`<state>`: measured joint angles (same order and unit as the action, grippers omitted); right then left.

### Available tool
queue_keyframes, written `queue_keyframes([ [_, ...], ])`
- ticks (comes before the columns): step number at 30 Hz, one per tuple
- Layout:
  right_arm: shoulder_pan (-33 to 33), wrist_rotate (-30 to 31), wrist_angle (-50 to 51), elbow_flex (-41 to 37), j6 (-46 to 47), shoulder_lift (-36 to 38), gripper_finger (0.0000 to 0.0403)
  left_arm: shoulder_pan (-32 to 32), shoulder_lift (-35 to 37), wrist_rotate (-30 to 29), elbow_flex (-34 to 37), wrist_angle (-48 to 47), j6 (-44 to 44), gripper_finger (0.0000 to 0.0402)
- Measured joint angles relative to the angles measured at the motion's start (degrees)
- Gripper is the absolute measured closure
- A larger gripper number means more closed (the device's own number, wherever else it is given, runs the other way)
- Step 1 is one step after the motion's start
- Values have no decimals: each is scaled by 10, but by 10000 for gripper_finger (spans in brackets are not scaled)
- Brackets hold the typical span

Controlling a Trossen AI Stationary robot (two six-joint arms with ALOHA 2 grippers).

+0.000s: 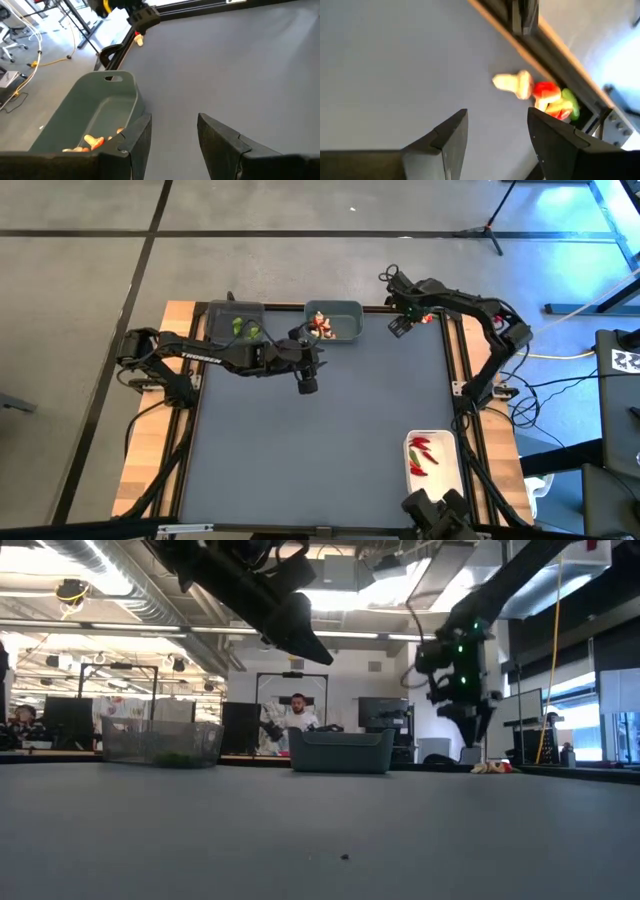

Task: Sort produce into baskets
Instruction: Put the brown mushroom into the blue bin

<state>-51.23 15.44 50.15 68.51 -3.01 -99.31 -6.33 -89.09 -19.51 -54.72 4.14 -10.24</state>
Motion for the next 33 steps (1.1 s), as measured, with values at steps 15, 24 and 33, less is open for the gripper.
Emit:
queue_keyframes([
  [15, 17, -49, -229, -186, 197, 95, 199, -13, -7, 15, -1, 29, 27, 247],
  [24, 10, 20, -296, -234, 311, 63, 199, -13, -23, 29, -1, 57, 7, 247],
  [33, 9, 61, -346, -233, 389, 64, 199, -13, -29, 30, -1, 81, 0, 247],
])
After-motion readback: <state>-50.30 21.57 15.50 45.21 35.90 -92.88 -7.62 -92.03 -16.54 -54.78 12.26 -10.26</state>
